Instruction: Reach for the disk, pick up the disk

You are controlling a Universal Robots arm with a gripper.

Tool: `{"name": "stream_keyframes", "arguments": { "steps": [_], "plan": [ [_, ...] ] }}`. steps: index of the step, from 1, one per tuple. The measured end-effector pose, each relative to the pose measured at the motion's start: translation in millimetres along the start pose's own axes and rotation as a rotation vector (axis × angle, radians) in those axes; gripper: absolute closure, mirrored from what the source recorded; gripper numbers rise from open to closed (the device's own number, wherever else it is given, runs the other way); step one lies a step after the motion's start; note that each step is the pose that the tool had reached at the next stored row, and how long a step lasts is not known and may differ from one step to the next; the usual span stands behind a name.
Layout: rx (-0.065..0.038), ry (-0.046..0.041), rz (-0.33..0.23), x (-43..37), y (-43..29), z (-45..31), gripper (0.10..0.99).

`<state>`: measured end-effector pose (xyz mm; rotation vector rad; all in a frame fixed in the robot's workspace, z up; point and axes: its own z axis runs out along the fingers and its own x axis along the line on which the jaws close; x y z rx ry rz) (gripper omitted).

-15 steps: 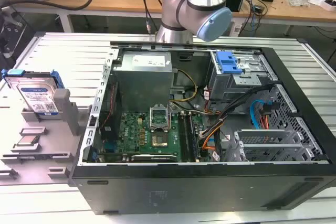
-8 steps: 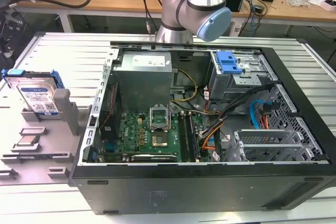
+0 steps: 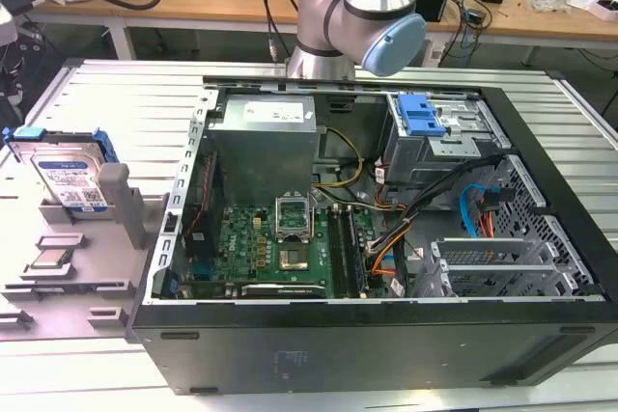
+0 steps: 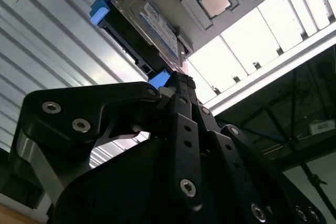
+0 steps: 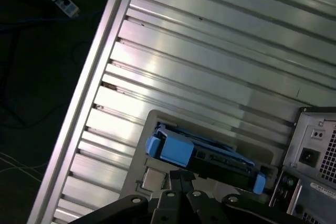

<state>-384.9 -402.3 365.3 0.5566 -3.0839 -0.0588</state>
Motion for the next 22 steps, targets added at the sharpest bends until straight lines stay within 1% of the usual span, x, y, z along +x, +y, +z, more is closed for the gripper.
{"name": "stream_keyframes", "arguments": {
  "steps": [4,7,11,13,16,17,20,22],
  "plan": [
    [0.000,0.0020,-0.050,0.0,0.0,0.0,0.980],
    [0.000,0.0044,-0.114,0.0,0.0,0.0,0.980],
    [0.000,0.0070,-0.183,0.0,0.0,0.0,0.980],
    [0.000,0.0079,-0.206,0.0,0.0,0.0,0.980],
    [0.000,0.0098,-0.258,0.0,0.0,0.0,0.980],
    [0.000,0.0101,-0.266,0.0,0.0,0.0,0.980],
    [0.000,0.0126,-0.329,0.0,0.0,0.0,0.980],
    [0.000,0.0133,-0.349,0.0,0.0,0.0,0.980]
  ]
}}
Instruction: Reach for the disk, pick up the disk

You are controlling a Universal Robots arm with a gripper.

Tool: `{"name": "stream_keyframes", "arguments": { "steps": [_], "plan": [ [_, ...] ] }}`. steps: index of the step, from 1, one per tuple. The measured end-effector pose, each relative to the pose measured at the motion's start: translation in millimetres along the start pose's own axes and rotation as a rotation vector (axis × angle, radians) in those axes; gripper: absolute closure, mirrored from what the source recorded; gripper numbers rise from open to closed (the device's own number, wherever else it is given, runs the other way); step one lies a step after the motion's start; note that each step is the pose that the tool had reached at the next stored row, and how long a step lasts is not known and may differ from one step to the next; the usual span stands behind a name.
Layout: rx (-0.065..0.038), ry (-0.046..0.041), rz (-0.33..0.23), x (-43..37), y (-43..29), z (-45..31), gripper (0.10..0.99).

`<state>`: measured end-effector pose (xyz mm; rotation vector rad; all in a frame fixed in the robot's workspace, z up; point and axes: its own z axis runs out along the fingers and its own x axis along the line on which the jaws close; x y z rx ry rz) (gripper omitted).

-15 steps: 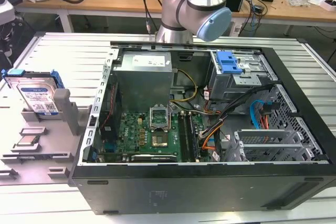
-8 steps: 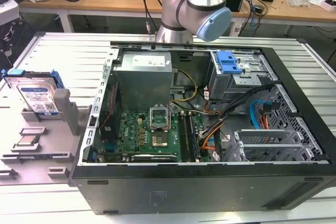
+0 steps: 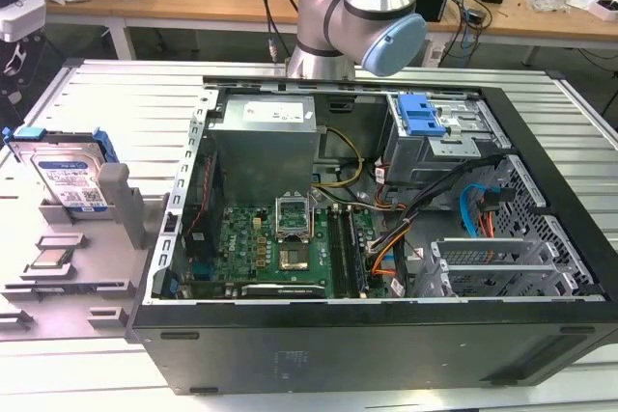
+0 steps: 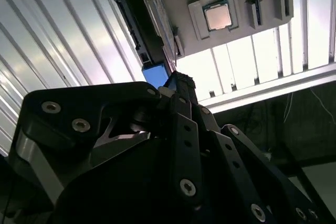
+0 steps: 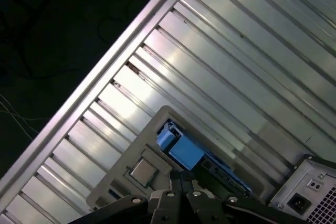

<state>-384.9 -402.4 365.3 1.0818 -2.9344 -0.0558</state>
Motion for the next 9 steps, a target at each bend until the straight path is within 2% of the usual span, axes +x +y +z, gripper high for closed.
{"name": "stream_keyframes", "arguments": {
  "steps": [4,7,9],
  "plan": [
    [0.000,0.0021,-0.055,0.0,0.0,0.0,0.980],
    [0.000,0.0048,-0.125,0.0,0.0,0.0,0.980],
    [0.000,0.0057,-0.149,0.0,0.0,0.0,0.980]
  ]
}}
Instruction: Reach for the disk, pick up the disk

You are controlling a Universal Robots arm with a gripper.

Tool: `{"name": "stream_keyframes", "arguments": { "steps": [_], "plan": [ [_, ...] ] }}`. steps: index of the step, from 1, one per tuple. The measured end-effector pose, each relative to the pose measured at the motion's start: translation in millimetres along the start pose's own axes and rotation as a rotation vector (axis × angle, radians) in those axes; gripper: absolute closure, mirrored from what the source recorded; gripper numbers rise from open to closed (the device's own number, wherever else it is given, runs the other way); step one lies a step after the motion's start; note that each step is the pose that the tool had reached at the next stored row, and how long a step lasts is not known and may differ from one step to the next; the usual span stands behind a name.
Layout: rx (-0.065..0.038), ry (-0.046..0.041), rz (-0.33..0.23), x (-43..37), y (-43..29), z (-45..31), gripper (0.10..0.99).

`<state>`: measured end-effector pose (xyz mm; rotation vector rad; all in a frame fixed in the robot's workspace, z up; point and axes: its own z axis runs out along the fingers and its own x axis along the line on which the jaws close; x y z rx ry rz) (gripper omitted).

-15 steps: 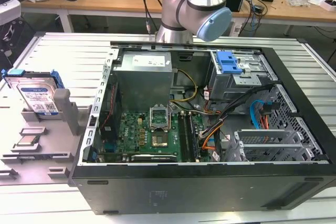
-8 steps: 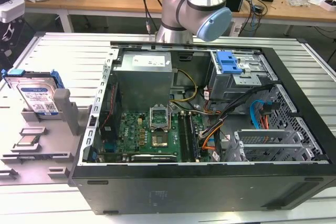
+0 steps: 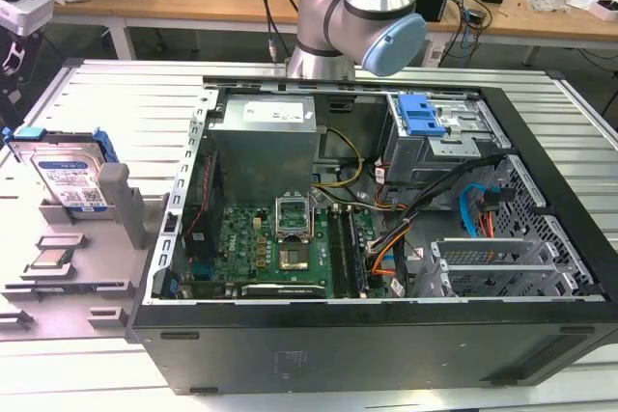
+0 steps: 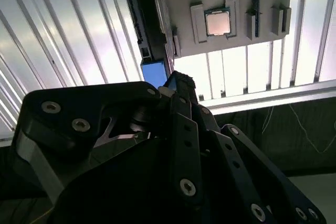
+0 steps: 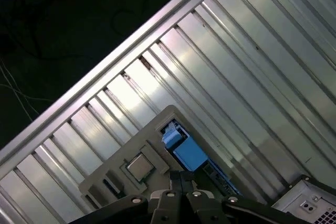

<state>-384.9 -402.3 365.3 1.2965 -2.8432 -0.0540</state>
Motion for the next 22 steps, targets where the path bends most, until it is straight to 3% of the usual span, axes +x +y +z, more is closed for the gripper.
{"name": "stream_keyframes", "arguments": {
  "steps": [22],
  "plan": [
    [0.000,0.0101,-0.263,0.0,0.0,0.0,0.980]
  ]
}}
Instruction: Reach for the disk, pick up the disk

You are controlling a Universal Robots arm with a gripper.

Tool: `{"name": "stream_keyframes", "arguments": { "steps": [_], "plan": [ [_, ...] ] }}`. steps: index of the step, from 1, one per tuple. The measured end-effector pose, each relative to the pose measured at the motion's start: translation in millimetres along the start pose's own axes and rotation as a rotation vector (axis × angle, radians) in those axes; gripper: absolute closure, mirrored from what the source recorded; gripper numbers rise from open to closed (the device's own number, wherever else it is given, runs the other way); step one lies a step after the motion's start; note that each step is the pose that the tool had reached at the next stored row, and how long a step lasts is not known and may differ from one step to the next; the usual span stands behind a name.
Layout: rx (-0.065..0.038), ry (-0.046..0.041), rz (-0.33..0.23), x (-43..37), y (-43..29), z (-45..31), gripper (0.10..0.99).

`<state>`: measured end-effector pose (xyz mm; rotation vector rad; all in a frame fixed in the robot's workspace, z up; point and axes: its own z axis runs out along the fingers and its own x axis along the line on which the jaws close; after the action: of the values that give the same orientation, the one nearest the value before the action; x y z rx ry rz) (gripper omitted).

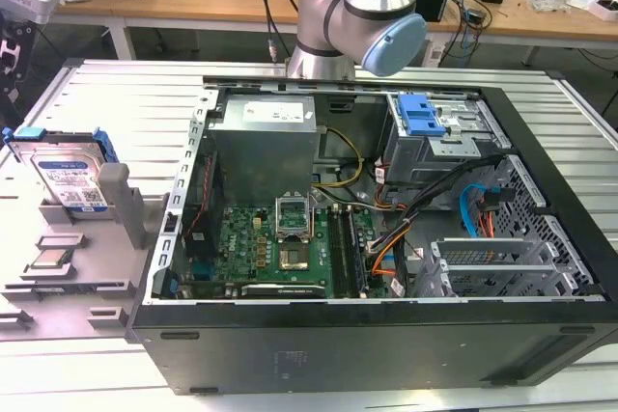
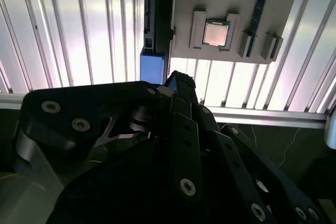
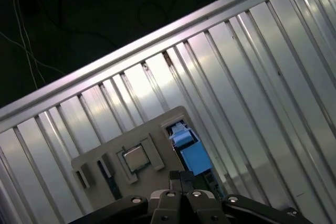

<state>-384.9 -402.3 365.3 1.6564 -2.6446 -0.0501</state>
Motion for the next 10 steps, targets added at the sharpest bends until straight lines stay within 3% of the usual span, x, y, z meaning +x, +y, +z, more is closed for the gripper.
{"name": "stream_keyframes", "arguments": {
  "steps": [10],
  "plan": [
    [0.000,0.0047,-0.124,0.0,0.0,0.0,0.980]
  ]
}}
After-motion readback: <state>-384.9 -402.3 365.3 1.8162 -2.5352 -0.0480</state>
